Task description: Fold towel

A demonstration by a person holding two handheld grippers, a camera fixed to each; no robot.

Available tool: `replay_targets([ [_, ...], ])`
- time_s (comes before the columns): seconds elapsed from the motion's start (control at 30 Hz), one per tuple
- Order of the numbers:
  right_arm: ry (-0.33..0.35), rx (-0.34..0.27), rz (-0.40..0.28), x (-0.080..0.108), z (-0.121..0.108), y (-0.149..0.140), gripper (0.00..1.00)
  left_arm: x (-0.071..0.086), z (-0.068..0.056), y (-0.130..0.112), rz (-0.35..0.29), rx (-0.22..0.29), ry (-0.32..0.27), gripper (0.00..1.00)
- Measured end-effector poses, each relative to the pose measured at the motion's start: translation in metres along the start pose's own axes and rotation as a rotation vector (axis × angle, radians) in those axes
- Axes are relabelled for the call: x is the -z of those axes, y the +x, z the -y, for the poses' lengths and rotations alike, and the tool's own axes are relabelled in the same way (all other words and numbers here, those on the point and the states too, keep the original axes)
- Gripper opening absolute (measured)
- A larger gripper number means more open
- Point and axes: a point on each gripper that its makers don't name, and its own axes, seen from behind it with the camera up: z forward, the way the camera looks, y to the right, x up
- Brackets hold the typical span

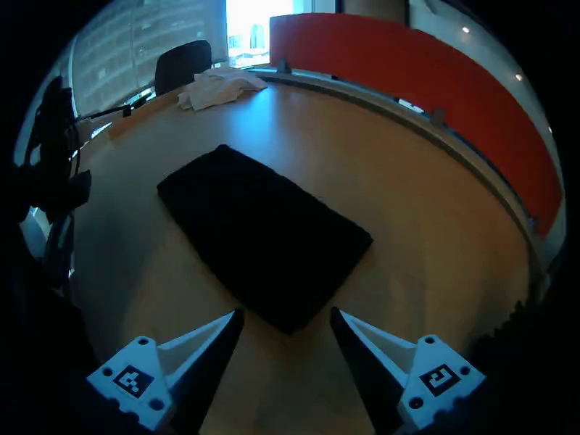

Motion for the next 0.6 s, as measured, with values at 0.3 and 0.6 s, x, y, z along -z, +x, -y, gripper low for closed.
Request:
replay_targets([
  [0.3,0.001,0.005,0.012,-0.001,0.0,-0.004,0.92,0.003,0.01,0.003,-0.013,0.024,0.011,0.8],
  [0.6,0.008,0.016,0.021,0.0,0.0,-0.007,0.92,0.004,0.017,0.004,-0.012,0.025,0.015,0.8],
])
